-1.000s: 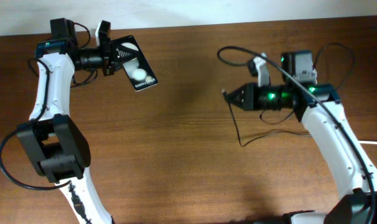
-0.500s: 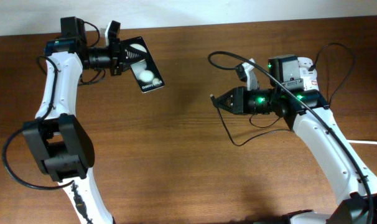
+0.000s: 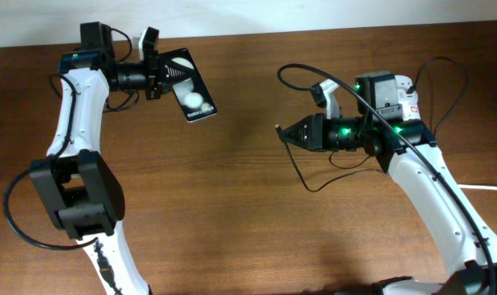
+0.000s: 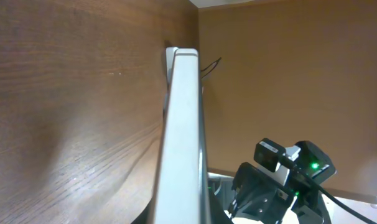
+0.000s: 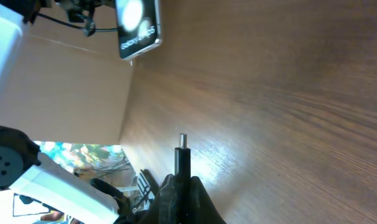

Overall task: Plug charger to phone and switch on socket
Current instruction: 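Grasp the USB-C plug with the right gripper and lift it upright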

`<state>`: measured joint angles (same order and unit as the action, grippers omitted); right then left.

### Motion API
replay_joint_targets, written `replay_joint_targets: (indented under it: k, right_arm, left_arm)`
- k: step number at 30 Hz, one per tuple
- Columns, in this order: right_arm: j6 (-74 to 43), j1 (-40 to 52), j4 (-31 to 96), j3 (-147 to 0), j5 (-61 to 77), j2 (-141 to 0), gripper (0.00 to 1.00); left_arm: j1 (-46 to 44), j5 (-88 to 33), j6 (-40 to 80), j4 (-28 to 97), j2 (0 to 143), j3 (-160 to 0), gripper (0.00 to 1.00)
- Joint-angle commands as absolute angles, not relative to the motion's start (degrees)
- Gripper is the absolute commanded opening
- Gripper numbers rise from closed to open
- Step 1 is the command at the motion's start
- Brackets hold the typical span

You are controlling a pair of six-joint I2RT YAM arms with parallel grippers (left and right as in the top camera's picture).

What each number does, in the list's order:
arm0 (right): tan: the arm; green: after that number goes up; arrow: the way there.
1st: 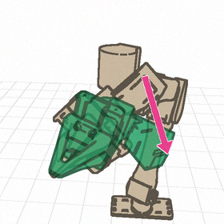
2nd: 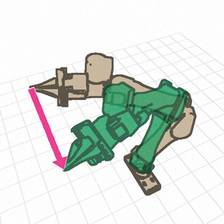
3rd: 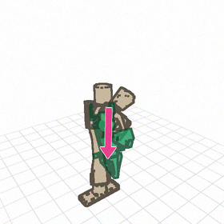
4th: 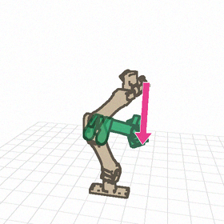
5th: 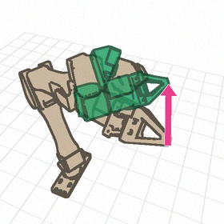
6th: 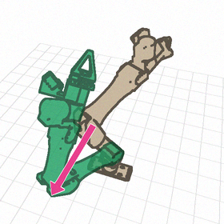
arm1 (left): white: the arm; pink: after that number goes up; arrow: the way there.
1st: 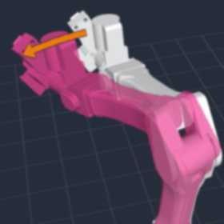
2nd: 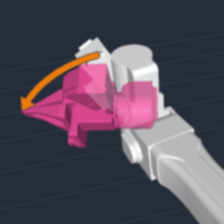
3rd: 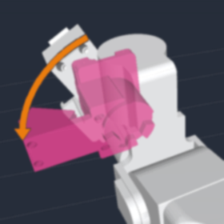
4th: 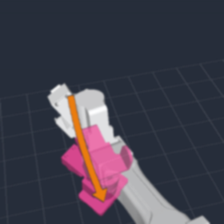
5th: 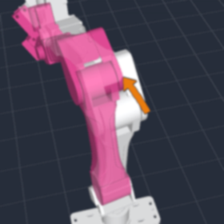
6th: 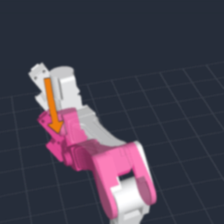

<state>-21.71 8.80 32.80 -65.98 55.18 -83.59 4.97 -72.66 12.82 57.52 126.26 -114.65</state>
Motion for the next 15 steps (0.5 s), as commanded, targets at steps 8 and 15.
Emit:
replay_joint_targets:
  k: [8,15]
  right_arm:
    - [-28.45,14.63,26.09,-65.78,56.55,-81.95,0.04]
    - [-32.62,17.98,21.54,-65.78,56.36,-82.11,0.04]
  left_arm:
    - [5.13,-82.81,11.64,53.3,126.52,-115.39,0.0]
    - [5.13,-84.9,11.68,51.9,126.52,-115.39,0.0]
